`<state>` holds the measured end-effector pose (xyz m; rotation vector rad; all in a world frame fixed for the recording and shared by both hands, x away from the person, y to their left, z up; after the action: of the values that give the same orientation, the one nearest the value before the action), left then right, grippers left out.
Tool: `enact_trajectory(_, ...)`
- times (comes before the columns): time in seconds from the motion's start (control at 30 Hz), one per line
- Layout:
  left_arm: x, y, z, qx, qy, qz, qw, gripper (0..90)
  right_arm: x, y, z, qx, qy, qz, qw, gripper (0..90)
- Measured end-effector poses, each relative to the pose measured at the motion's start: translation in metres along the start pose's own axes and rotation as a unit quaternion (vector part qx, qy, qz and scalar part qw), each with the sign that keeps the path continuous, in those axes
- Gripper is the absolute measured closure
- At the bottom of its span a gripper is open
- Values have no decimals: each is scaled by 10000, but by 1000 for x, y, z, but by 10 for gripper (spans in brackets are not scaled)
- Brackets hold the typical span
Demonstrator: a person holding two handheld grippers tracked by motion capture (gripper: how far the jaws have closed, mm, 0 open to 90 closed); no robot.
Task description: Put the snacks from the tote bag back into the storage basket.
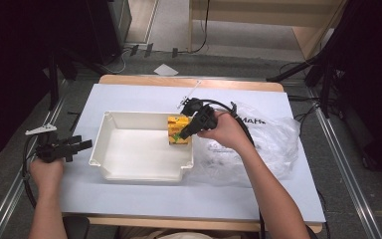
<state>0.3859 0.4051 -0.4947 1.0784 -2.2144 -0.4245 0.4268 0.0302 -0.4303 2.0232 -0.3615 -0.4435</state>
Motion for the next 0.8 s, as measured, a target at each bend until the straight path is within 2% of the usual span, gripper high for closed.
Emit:
enact_trajectory(0.03, 0, 0, 0, -4, 6, 4, 10000, 280, 0, 5, -2, 85, 43, -16, 10000, 710)
enact_trajectory(0.37, 1, 0, 1, -50, 22, -7, 10000, 279, 2, 29, 0, 334, -10, -42, 9994, 568)
enact_trajectory(0.53, 0, -1, 1, -53, 16, -8, 10000, 279, 9, 41, 1, 575, -123, -7, 9983, 519)
enact_trajectory(0.8, 0, -1, 2, -74, 20, -17, 10000, 279, 24, 53, 7, 790, -267, 75, 9965, 434)
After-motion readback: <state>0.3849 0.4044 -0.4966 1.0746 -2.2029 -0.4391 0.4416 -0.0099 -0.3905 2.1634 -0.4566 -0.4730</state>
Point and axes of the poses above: each handheld gripper's, and its own axes: y roughly backward along the jaws, z roughly out of its underside, x roughly to its right, the point moved 8 cm from there along -y, roughly forward along the jaws, and after that the axes turned 4 degrees about z, right-handed, at the moved point
